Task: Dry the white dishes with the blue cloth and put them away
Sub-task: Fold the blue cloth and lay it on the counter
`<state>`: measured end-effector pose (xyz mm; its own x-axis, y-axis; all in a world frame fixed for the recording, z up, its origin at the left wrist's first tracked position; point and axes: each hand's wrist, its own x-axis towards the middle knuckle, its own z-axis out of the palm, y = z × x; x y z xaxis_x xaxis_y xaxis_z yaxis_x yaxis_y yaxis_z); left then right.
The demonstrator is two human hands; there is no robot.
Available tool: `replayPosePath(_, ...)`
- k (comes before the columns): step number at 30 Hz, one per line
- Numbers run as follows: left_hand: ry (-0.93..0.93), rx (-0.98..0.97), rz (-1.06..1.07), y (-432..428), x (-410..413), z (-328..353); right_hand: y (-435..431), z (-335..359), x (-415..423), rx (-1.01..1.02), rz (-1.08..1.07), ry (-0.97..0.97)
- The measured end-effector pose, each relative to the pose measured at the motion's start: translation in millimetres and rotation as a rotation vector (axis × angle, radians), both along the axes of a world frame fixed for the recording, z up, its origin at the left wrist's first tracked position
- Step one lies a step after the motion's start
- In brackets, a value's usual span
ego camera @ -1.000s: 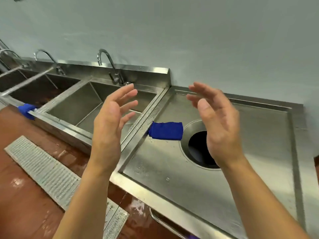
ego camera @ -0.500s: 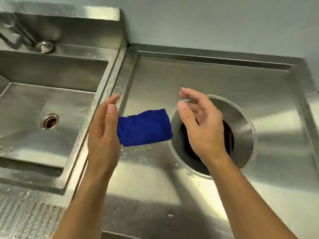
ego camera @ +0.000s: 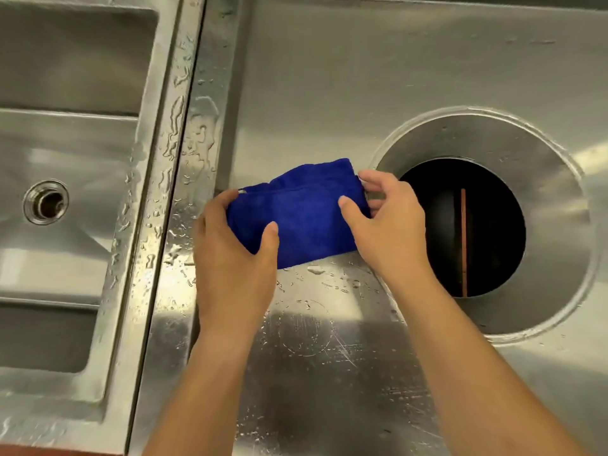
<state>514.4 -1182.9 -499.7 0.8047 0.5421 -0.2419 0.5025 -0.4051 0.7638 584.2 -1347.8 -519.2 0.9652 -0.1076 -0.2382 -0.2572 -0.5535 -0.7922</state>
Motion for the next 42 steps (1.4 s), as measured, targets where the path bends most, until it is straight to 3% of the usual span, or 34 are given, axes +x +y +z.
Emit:
replayPosePath(6,0.159,0.045,-0.130,-8,-2,-7,-1,5,-1,-0.125,0.141,0.079)
replayPosePath(12,0.145,0.045,-0.136,-17,-25,-6,-16,5,-31,-0.073,0.149,0.103)
replayPosePath(18,-0.066,-0.209,-0.063,-41,-30,35,-60,42,-55,0.288,0.041,0.026)
replayPosePath(26,-0.394,-0.391,-0.288,-134,-33,161,-178,174,-79,0.543,-0.073,-0.302)
replayPosePath(34,-0.502,-0.583,-0.367,-287,-78,233,-341,261,-136,0.471,-0.101,-0.436)
replayPosePath(42,-0.412,-0.475,-0.350,-365,-88,161,-421,185,-159,0.319,-0.201,-0.308)
